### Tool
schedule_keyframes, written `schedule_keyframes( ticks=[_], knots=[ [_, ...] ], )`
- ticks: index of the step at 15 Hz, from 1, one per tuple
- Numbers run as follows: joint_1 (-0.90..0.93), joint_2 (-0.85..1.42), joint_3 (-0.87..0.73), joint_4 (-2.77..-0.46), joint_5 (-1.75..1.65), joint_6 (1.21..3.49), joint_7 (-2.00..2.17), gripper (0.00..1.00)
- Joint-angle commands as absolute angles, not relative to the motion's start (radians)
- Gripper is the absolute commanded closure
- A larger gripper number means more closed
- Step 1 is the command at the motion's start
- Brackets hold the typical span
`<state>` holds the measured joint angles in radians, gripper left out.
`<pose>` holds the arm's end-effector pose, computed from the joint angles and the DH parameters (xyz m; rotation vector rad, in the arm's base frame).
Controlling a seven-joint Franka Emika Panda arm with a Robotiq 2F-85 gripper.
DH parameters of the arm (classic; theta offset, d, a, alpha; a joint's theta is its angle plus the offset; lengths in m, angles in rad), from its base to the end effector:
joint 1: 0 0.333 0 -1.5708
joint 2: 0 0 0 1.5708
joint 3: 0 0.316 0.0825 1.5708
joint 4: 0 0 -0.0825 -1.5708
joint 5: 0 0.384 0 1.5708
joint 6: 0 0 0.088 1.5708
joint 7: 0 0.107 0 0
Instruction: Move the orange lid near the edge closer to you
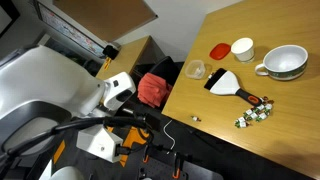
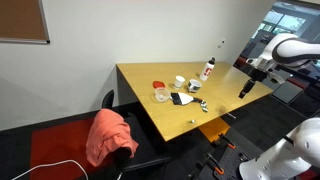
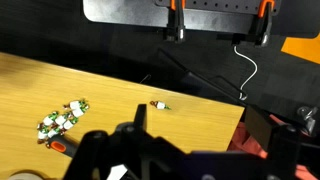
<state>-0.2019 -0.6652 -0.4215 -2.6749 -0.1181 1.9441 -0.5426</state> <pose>0.2744 -0.1987 0.4125 -2.9609 -0.0953 0.0172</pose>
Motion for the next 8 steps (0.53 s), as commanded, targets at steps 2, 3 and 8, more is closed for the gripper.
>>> schedule_keyframes(
  ticks=[2, 3, 8],
  knots=[
    [-0.208, -0.664, -0.415, -2.673, -0.113, 1.941, -0.546, 0.0],
    [-0.208, -0.664, -0.415, -2.673, -0.113, 1.941, -0.546, 0.0],
    [-0.204, -0.662, -0.404, -2.669, -0.11, 1.977, -0.528, 0.0]
  ],
)
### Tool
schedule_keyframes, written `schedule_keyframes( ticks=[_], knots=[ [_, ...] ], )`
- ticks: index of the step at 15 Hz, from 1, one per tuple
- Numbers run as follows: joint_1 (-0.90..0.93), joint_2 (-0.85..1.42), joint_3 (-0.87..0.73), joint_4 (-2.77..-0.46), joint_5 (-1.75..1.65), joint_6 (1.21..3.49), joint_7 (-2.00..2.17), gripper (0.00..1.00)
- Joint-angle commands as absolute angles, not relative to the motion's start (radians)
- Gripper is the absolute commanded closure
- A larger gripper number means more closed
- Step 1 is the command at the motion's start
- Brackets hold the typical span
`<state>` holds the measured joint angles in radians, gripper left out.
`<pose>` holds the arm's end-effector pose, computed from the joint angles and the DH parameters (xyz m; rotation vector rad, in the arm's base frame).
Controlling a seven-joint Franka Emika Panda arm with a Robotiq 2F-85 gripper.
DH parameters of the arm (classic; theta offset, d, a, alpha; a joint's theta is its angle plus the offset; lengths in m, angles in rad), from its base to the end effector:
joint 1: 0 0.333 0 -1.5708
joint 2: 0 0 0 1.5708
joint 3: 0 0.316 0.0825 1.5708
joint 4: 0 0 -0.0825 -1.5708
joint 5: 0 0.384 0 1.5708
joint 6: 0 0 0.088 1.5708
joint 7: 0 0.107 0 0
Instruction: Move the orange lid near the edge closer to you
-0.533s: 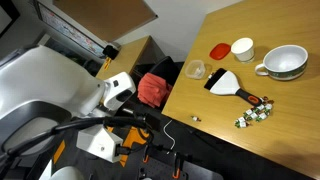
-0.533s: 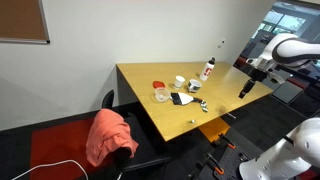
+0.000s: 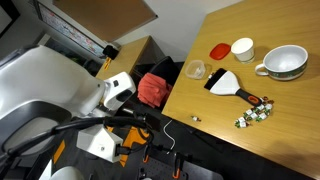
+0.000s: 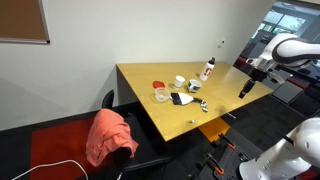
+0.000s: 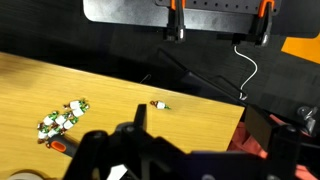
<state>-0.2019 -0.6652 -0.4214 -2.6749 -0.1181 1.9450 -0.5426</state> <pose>0.2745 -0.1987 0.4125 -2.9614 -0.0953 0.0161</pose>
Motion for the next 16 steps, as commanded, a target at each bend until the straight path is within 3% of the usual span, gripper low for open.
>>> schedule_keyframes(
  ticks=[1, 7, 16],
  knots=[
    [-0.2, -0.656, -0.396, -2.663, -0.108, 2.0, -0.517, 0.0],
    [-0.153, -0.536, -0.328, -2.571, -0.069, 2.226, -0.401, 0.0],
    [-0.121, -0.122, -0.28, -2.356, 0.012, 2.537, -0.281, 0.0]
  ],
)
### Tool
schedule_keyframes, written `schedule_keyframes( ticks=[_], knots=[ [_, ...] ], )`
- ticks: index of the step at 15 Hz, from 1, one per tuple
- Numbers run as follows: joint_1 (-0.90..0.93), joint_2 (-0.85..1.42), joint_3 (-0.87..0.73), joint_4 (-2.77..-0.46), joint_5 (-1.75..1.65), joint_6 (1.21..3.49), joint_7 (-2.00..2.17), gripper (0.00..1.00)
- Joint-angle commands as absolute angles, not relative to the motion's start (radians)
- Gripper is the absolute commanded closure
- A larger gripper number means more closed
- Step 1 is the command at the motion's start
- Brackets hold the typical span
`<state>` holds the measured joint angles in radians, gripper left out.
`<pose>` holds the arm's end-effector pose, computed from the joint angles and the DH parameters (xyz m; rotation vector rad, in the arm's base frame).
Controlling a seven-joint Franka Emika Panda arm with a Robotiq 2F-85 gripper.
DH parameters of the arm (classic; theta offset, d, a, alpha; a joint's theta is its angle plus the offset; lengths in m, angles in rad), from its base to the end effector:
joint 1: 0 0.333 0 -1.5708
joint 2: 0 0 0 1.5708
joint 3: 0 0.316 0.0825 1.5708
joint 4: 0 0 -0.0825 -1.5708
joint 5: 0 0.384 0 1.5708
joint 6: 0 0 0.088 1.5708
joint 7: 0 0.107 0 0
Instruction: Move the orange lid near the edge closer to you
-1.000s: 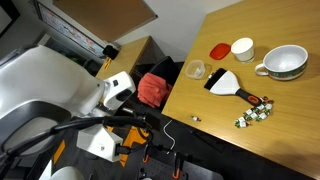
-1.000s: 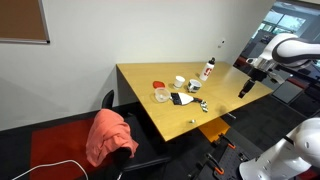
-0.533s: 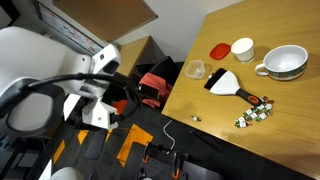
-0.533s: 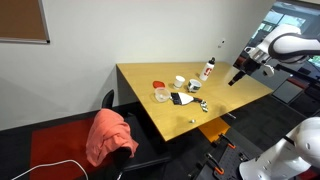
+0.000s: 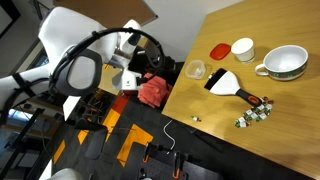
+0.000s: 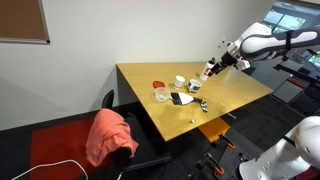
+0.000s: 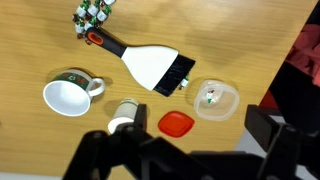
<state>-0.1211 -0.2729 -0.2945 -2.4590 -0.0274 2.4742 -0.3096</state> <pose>0.4304 -0.1922 0.4221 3.0657 -0.1341 0.4328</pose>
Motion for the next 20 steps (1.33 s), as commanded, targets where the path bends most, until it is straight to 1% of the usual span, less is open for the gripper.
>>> schedule_keyframes(
  ticks=[1, 5, 6, 9, 14, 20],
  knots=[
    [-0.124, -0.082, -0.278, -2.328, 0.03, 2.557, -0.285, 0.0],
    [-0.142, 0.051, -0.26, -2.222, 0.103, 2.6, -0.305, 0.0],
    [-0.152, -0.015, -0.254, -2.291, 0.069, 2.587, -0.304, 0.0],
    [-0.158, 0.044, -0.244, -2.237, 0.081, 2.588, -0.302, 0.0],
    [-0.156, 0.062, -0.239, -2.216, 0.102, 2.599, -0.294, 0.0],
    [-0.145, 0.276, -0.195, -1.988, 0.074, 2.597, -0.121, 0.0]
  ],
)
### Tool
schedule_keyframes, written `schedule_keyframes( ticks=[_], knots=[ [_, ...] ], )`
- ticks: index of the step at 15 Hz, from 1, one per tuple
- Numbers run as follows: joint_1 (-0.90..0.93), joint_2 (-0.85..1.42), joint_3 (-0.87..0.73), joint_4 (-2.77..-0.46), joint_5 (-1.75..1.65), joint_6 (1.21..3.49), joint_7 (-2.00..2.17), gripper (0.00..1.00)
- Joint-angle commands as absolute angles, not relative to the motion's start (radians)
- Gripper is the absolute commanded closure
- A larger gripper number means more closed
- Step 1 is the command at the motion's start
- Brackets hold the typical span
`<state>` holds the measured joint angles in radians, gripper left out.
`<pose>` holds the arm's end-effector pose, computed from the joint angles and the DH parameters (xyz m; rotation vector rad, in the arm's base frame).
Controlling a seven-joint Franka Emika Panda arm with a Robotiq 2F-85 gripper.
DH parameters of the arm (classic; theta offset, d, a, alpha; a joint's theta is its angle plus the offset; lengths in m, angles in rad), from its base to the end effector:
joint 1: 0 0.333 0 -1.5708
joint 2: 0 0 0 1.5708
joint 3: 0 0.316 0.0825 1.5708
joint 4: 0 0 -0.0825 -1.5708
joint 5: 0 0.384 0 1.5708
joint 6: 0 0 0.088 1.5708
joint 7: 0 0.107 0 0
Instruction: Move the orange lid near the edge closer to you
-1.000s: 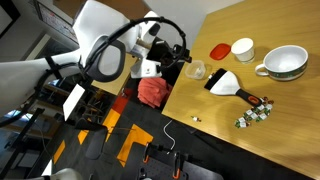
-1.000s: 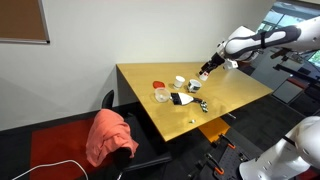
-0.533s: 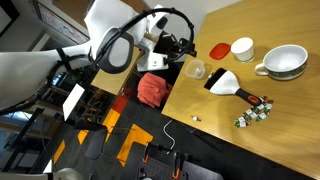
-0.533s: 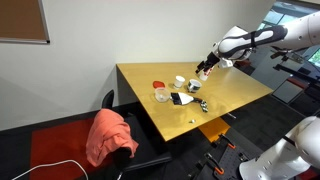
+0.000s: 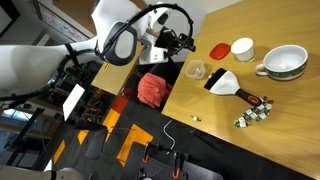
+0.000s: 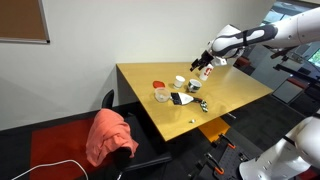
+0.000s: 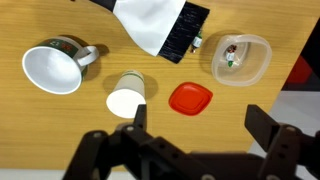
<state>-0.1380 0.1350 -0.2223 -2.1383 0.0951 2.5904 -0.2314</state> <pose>0.5500 -0.2065 0.3775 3.0270 -0.2962 0.4860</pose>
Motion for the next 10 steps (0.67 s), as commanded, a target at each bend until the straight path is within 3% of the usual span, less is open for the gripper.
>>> schedule_keyframes(
  ticks=[1, 10],
  knots=[
    [-0.143, 0.321, -0.192, -1.94, 0.062, 2.592, -0.081, 0.0],
    [-0.219, 0.726, -0.131, -1.541, 0.091, 2.566, -0.01, 0.0]
  ],
)
